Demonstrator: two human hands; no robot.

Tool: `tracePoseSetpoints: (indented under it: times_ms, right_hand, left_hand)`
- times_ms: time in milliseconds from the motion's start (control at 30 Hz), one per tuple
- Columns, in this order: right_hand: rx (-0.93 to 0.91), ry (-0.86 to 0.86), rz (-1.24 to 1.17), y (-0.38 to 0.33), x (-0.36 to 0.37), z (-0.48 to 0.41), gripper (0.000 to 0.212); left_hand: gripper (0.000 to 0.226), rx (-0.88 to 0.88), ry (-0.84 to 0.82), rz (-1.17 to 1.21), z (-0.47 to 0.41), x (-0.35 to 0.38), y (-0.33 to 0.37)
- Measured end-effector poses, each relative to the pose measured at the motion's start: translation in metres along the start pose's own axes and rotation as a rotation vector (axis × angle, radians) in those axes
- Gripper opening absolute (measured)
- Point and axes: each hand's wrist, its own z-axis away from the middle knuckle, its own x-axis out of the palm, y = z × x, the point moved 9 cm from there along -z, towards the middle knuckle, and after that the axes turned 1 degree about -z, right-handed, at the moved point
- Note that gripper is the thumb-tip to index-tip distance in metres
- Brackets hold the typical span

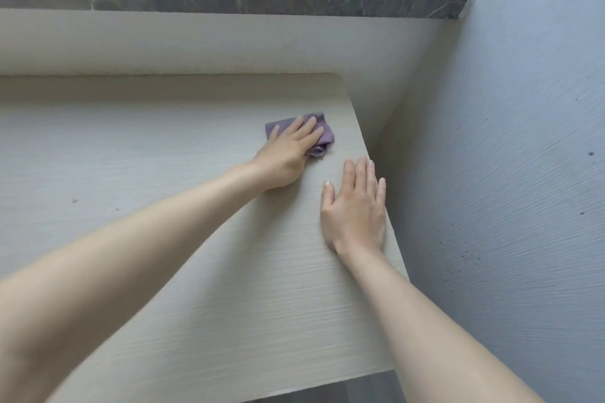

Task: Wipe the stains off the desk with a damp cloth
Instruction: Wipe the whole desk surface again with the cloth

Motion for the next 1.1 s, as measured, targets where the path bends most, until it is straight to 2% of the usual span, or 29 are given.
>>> tracePoseSetpoints:
  times_ms: [100,133,200,267,300,400,500,533,667,767,867,933,1033,1100]
  right_hand:
    - [-0.003,0.007,-0.01,0.0,0.0,0.0,0.062]
    - [-0.002,0.007,-0.008,0.001,0.001,0.0,0.062]
    - [-0.002,-0.003,-0.009,0.001,0.001,-0.001,0.062]
    - [0.004,-0.008,-0.009,0.0,0.0,-0.001,0.062]
    - [0.005,-0.008,-0.01,0.0,0.0,-0.001,0.062]
    - [-0.002,-0.004,-0.001,-0.001,0.0,-0.001,0.062]
    - [-0.002,-0.003,-0.003,0.0,0.0,-0.002,0.062]
    - [0.001,-0.008,-0.003,0.001,0.001,-0.002,0.062]
    - [0.003,-0.017,-0.007,0.001,0.002,-0.002,0.061]
    - [0.0,-0.015,-0.005,0.0,0.002,-0.001,0.061]
    - [-0.004,-0.007,0.006,0.001,0.001,-0.001,0.061]
    - [-0.005,-0.011,0.003,0.001,0.002,-0.001,0.061]
    - [0.002,-0.011,-0.007,0.001,0.002,-0.001,0.061]
    - [-0.001,-0.006,-0.001,0.001,0.001,-0.001,0.06]
  left_hand:
    - [0.053,0.181,-0.116,0.037,0.013,0.003,-0.011]
    - [0.053,0.194,-0.142,0.039,0.011,0.0,-0.019]
    - [0.053,0.07,-0.113,0.058,0.001,-0.008,-0.037]
    - [0.058,-0.083,0.012,0.087,-0.003,-0.017,-0.037]
    - [0.061,-0.099,0.056,0.099,0.001,-0.018,-0.026]
    - [0.063,0.059,-0.012,0.14,0.024,0.005,0.003]
    - [0.062,0.221,-0.072,0.097,0.032,0.001,-0.007]
    - [0.063,0.21,-0.056,0.09,0.026,-0.004,-0.016]
    - [0.07,-0.077,0.087,0.119,0.016,-0.016,-0.02]
    - [0.073,0.031,0.045,0.124,0.042,0.0,0.009]
    - [0.072,0.195,-0.037,0.155,0.052,-0.001,-0.002]
    - [0.069,0.151,-0.043,0.192,0.037,-0.006,-0.018]
    - [0.075,-0.059,0.063,0.202,0.024,-0.014,-0.016]
    - [0.076,-0.026,0.081,0.194,0.037,-0.007,0.003]
